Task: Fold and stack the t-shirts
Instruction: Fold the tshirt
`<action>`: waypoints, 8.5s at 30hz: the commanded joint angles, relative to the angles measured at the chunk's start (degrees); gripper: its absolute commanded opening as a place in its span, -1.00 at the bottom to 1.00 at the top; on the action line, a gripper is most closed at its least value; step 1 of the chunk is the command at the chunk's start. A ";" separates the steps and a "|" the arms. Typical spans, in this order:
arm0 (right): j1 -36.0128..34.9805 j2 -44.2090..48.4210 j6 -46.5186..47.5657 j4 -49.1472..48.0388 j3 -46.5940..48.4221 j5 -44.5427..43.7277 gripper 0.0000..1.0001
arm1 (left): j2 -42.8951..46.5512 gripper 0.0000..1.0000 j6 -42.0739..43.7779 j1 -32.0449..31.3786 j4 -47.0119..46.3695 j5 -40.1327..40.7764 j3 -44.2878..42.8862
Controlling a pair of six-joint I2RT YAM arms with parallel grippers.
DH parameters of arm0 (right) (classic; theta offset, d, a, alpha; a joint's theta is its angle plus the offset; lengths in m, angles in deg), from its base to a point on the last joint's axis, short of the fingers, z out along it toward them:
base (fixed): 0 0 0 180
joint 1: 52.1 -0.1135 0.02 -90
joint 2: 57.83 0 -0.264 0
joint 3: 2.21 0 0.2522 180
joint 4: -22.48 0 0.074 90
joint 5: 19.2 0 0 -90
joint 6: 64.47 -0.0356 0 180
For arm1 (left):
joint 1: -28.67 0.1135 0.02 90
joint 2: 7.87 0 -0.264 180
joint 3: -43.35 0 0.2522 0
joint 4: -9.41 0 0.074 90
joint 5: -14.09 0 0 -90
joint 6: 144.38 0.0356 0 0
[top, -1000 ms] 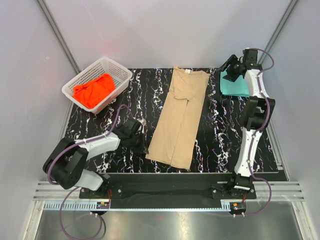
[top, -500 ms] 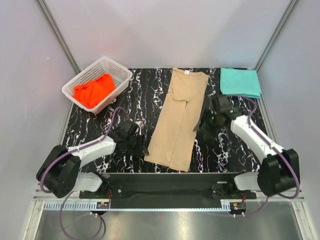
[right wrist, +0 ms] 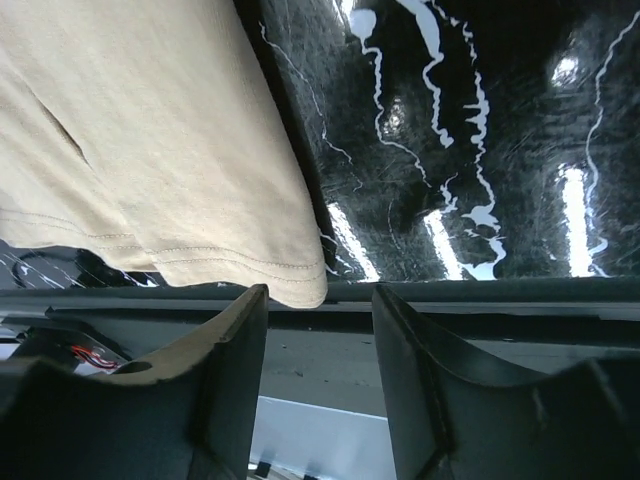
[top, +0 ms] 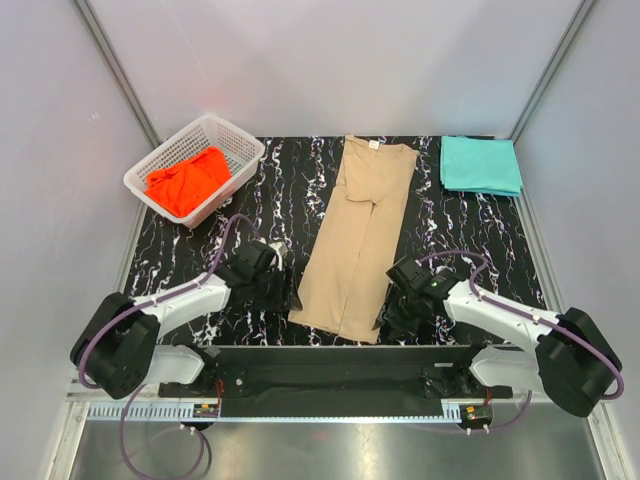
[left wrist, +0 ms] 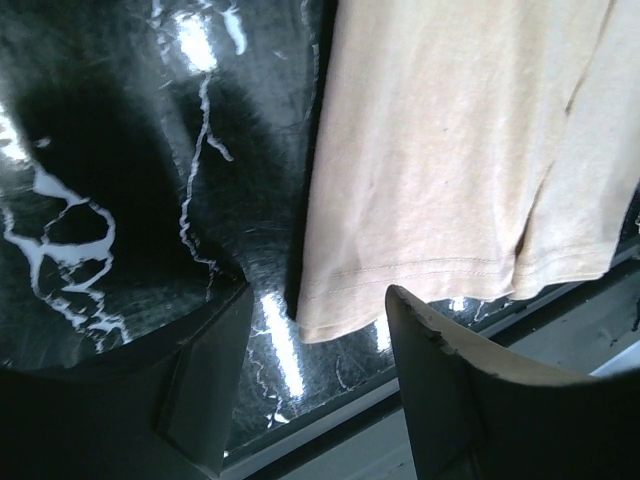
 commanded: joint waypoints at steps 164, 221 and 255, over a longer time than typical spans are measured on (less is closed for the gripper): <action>-2.95 8.36 7.19 3.75 7.70 -26.07 -1.00 | -8.24 -1.00 -7.87 -6.35 -0.16 -2.96 -16.41; 34.34 -49.06 49.92 -9.28 61.51 -6.03 -0.18 | -60.54 -0.06 -3.83 12.73 -2.80 -8.34 -81.81; 34.34 -16.55 39.73 -4.69 24.25 11.72 -0.09 | -43.58 -0.33 6.64 8.77 -11.05 -17.02 -43.41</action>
